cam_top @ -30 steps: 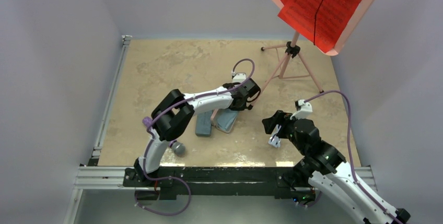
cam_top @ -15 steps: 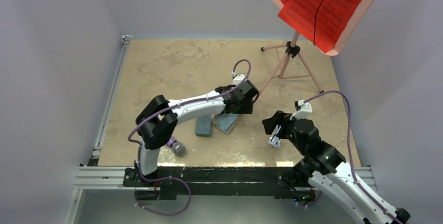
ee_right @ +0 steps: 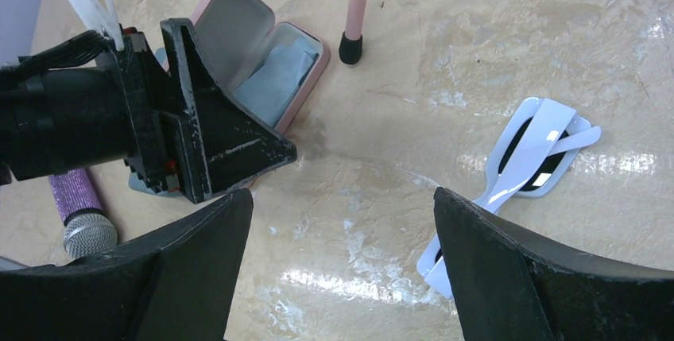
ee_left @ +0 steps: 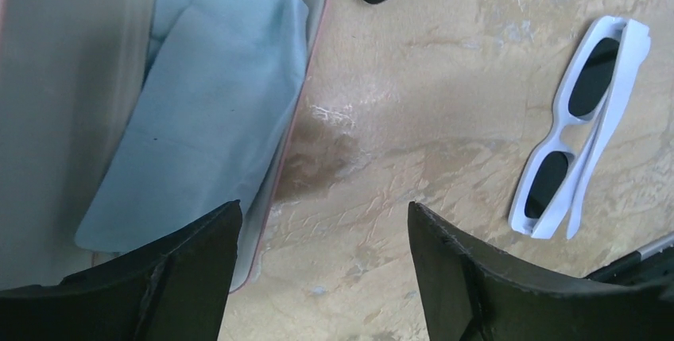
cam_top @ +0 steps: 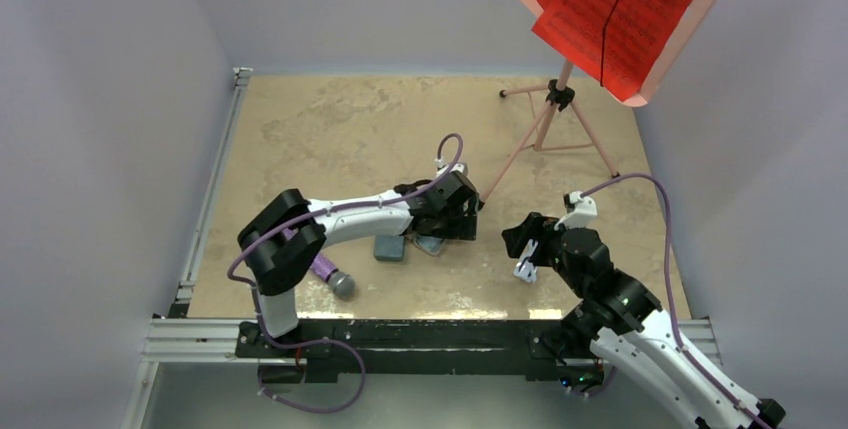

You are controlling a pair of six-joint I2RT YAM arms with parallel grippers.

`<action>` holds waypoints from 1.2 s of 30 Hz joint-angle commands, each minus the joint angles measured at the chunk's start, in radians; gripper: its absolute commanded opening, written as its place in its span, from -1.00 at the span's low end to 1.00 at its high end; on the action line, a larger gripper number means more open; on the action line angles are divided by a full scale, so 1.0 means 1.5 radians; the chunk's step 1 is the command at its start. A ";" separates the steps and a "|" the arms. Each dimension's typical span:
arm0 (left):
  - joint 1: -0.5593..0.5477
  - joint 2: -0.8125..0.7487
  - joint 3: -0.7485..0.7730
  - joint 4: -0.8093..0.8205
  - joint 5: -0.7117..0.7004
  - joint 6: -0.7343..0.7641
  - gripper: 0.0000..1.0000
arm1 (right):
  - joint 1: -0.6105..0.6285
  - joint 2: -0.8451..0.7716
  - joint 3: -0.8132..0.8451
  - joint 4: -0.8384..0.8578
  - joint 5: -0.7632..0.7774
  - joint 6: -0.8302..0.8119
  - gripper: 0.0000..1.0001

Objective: Organize the sunglasses
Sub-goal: Adjust the folded cleaning cloth with the sunglasses case, then smooth out the folded cleaning cloth on the sunglasses case.

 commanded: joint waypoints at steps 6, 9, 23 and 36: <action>-0.025 0.026 0.021 -0.005 -0.005 -0.010 0.39 | -0.001 0.004 -0.002 0.016 0.013 0.002 0.77; -0.029 0.017 0.019 -0.011 -0.012 -0.012 0.38 | -0.001 0.004 -0.004 0.018 0.012 0.002 0.77; -0.035 -0.050 -0.016 -0.022 -0.110 0.011 0.39 | -0.001 0.005 -0.004 0.019 0.005 0.000 0.77; -0.057 0.027 0.018 -0.071 -0.158 -0.005 0.23 | -0.001 0.007 -0.005 0.017 0.008 0.002 0.77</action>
